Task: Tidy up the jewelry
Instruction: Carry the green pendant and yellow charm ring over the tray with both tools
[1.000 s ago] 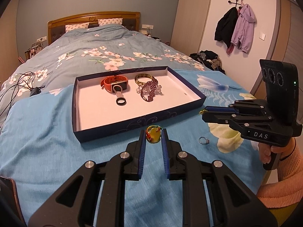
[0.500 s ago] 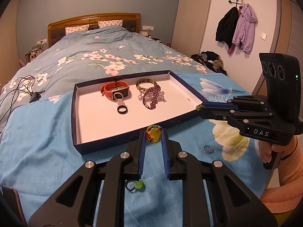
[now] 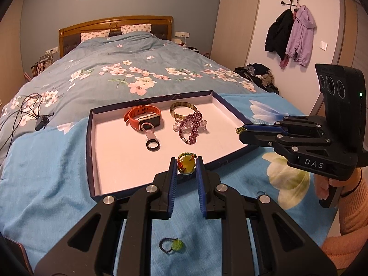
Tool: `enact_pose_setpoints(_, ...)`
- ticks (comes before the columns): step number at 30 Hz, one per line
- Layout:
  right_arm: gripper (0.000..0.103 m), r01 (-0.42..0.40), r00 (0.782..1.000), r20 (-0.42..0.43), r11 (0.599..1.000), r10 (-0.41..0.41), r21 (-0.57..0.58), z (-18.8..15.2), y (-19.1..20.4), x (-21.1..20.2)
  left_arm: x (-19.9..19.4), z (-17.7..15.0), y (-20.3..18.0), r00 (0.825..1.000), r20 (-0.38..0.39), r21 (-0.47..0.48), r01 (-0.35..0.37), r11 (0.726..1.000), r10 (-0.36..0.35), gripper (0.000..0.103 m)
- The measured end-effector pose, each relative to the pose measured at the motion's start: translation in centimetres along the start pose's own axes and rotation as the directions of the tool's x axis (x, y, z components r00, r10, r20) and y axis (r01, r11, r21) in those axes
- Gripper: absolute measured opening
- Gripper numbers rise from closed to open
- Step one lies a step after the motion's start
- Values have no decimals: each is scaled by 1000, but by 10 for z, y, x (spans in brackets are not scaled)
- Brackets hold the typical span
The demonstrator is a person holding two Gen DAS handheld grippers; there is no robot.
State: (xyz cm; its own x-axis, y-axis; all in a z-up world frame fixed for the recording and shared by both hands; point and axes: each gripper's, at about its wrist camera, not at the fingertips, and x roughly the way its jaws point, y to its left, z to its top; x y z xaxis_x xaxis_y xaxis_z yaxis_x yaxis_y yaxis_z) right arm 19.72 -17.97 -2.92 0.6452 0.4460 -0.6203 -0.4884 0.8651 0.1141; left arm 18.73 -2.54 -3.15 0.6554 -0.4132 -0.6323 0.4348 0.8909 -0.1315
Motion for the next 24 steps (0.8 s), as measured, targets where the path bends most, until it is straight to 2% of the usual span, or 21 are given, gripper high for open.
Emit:
enact_pose_setpoints(14,8,3,1000,-30,1000,-3,8,10,-10,22,23,10,15,1000,-24,-38,-13,999,12,17)
enact_pose_setpoints(24,8,20,997,-71,1000,-20,-11,17,-13,43,38,16,19,998,-42,-26,-42,999,41,17)
